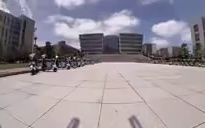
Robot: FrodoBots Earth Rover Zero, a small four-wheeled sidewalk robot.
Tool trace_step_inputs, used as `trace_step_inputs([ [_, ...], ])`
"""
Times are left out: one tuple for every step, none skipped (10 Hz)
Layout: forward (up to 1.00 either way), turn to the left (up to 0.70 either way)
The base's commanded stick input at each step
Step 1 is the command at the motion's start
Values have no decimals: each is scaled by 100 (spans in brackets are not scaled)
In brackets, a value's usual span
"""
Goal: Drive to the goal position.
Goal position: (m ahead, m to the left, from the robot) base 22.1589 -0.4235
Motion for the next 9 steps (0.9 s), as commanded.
trace_step_inputs([
  [70, 0],
  [70, 0],
  [70, 0],
  [70, 0],
  [70, 0],
  [70, 0],
  [70, 0],
  [70, 0],
  [70, 0],
])
